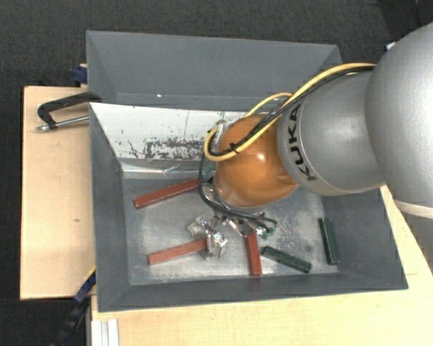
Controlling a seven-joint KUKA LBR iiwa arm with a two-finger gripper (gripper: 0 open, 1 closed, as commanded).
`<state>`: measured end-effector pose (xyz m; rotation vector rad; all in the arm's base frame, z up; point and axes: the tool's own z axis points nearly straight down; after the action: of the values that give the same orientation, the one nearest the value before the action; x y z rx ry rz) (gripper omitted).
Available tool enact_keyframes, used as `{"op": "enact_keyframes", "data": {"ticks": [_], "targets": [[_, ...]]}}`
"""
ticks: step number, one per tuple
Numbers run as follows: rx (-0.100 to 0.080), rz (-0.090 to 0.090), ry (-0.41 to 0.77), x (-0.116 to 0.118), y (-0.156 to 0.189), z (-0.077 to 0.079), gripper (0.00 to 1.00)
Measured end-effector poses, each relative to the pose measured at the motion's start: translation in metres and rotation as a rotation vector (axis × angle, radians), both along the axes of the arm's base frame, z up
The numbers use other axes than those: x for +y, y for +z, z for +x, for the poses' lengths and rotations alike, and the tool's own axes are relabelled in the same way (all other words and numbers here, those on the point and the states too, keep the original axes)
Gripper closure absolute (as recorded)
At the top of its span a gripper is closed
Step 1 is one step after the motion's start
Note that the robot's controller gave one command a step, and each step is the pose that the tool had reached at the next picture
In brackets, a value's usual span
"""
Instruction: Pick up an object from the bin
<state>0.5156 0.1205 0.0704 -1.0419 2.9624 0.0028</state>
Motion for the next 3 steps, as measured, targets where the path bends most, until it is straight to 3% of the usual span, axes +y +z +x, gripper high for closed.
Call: {"op": "enact_keyframes", "data": {"ticks": [1,2,3], "targets": [[-0.001,0.0,0.0,0.0,0.0,0.0,1.0],[0.0,-0.003,0.138,0.011,0.0,-0.006,1.0],[-0.003,0.0,0.298,0.052,0.001,0.017,1.0]]}}
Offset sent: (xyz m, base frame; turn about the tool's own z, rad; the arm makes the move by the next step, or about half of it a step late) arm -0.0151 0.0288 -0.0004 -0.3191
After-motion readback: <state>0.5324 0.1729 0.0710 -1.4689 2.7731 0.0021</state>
